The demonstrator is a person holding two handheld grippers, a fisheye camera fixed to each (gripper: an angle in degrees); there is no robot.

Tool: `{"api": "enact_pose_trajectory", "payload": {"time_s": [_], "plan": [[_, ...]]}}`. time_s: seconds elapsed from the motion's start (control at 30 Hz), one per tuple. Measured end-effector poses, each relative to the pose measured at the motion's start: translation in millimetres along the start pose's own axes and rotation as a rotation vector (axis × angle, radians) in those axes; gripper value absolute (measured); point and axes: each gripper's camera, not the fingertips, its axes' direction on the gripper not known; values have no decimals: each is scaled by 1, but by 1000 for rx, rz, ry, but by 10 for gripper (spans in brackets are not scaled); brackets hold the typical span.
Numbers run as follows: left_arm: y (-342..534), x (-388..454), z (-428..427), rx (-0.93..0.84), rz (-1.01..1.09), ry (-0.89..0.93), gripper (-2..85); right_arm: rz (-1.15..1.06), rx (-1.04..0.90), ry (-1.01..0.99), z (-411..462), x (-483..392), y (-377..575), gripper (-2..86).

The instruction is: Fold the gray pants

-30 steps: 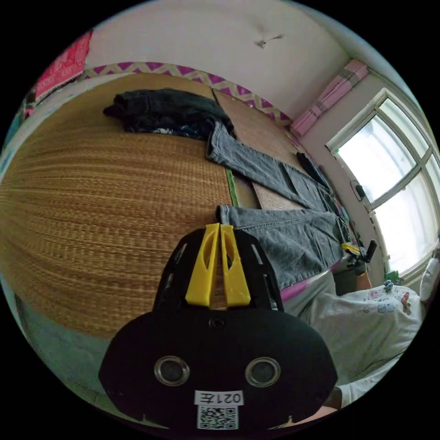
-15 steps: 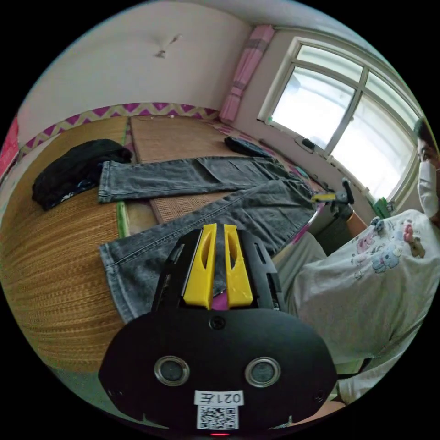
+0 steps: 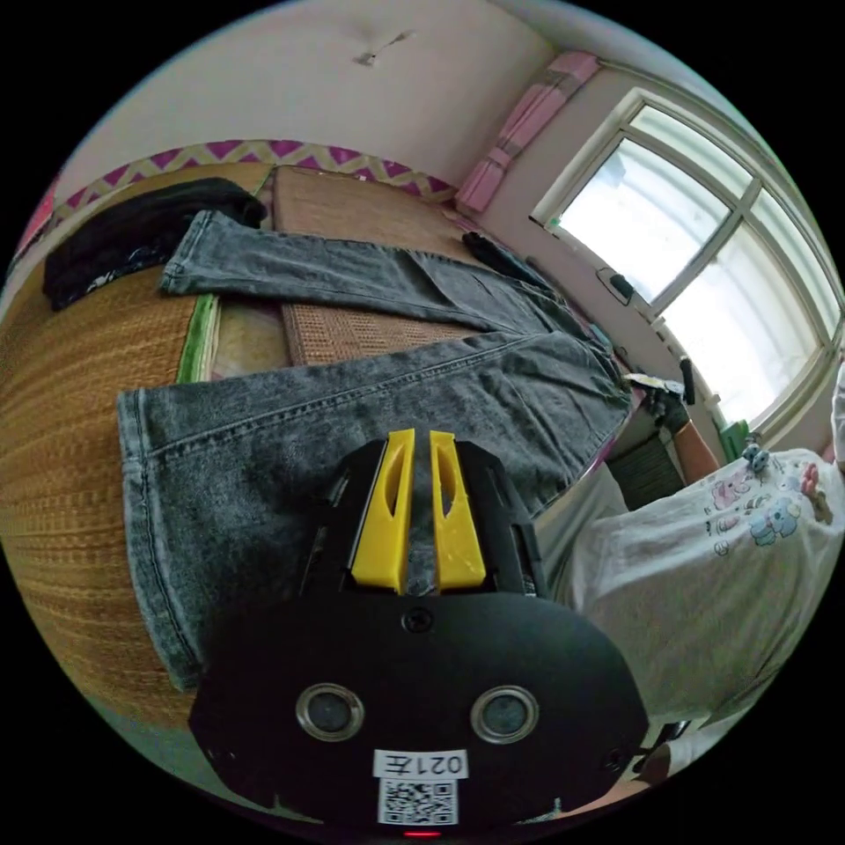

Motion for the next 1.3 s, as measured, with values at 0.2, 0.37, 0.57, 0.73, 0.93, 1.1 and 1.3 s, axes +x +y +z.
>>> {"api": "enact_pose_trajectory", "payload": {"time_s": [0.2,0.37,0.57,0.73,0.93,1.1,1.3], "plan": [[-10,-17,10,10,-65,39,1,39,-148,119,56,27,3,-9],[4,-28,7,20,-121,55,-5,78,-125,105,47,31,16,-8],[23,-31,-2,34,-119,21,-8,102,-89,129,39,29,31,-7],[35,-31,-11,92,-99,-37,-8,96,-81,179,37,26,42,-5],[56,-30,-36,218,-217,68,14,207,-86,193,18,33,54,34],[106,-27,-93,362,-376,34,75,405,85,104,-57,48,120,64],[186,-26,-141,531,-668,-108,77,680,67,-114,-69,90,213,76]]}}
